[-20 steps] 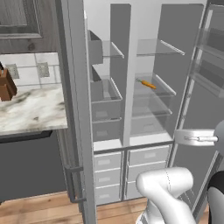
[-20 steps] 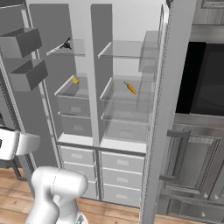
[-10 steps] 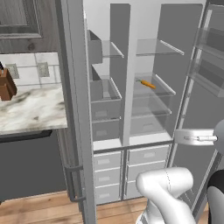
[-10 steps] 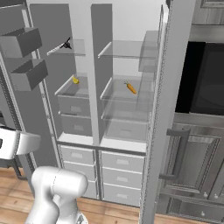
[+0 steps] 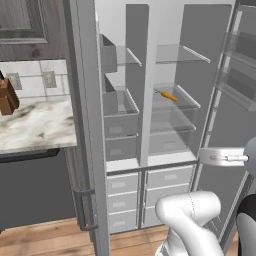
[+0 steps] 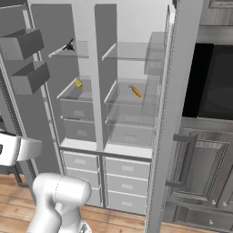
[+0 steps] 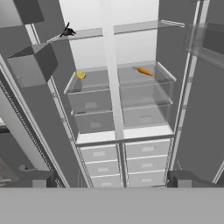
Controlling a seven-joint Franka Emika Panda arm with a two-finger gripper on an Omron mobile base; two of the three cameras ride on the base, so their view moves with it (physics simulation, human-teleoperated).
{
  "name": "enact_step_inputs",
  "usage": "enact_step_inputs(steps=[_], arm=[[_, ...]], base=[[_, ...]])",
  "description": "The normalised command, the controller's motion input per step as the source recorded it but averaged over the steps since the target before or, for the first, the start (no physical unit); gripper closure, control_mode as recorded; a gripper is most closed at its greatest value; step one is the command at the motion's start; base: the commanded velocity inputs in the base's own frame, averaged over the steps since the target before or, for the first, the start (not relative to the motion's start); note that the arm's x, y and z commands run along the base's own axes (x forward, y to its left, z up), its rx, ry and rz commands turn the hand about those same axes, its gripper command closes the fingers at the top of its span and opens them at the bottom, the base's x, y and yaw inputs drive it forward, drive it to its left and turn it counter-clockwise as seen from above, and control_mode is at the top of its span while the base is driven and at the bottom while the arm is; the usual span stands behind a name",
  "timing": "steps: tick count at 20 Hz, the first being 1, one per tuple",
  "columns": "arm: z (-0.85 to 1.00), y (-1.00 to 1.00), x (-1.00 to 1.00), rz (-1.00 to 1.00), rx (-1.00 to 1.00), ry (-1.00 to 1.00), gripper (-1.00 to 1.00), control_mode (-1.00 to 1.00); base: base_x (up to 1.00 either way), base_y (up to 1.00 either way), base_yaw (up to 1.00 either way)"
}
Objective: There's a fish in the fridge that needs to be moved to the freezer for freezing. Pick up the fish from the fridge, place it on any shelf in the freezer, and close the fridge and freezer doors when done.
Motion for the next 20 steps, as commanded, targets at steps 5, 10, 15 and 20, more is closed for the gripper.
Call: enact_step_inputs(steps=[5,10,15,20], arm=[[0.00,-0.04,0.00,0.00,0.00,0.00,-1.00,-1.00],[0.00,-0.38,0.00,0.00,0.00,0.00,-1.00,-1.00],[0.00,-0.68,-0.22,0.00,0.00,-0.06,-1.00,-1.00],[-0.02,-0.59,-0.11,0.00,0.00,-0.14,-1.00,-1.00]], base=[[-0.02,-0.02,0.00],[0.00,0.00,0.00],[0.00,0.00,0.00],[0.00,0.00,0.00]])
